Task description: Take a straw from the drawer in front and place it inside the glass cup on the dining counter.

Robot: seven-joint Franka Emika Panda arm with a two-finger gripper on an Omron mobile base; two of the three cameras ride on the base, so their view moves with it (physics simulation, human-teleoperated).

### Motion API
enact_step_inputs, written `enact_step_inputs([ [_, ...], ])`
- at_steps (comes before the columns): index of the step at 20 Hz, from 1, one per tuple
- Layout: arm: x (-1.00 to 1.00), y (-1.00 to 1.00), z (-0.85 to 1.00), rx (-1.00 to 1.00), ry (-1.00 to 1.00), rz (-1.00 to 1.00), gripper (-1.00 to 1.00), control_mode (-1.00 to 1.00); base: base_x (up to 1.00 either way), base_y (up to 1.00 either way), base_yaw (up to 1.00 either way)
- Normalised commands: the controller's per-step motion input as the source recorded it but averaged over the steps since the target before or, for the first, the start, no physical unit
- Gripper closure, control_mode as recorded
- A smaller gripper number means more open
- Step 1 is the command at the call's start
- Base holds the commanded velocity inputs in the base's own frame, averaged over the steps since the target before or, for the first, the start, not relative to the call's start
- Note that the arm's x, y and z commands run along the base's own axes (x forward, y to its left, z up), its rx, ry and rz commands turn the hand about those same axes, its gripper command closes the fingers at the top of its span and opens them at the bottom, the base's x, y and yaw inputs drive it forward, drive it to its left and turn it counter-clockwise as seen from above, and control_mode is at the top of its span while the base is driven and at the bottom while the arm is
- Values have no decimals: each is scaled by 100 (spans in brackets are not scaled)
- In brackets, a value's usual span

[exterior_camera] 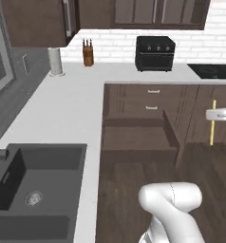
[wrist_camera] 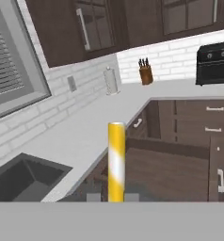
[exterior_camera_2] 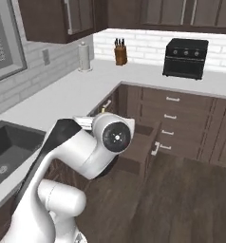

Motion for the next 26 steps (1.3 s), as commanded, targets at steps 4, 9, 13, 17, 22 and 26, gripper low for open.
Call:
enact_step_inputs([
  [4,0,0,0,0,0,0,100,100,-26,-12,-58],
  [9,0,0,0,0,0,0,100,100,-16,-20,-62],
  [13,0,0,0,0,0,0,100,100,-5,-25,-63],
  [17,0,0,0,0,0,0,100,100,-1,-30,-60],
  [22,0,0,0,0,0,0,100,100,4,-40,-52],
  [26,0,0,0,0,0,0,100,100,14,-47,-41],
])
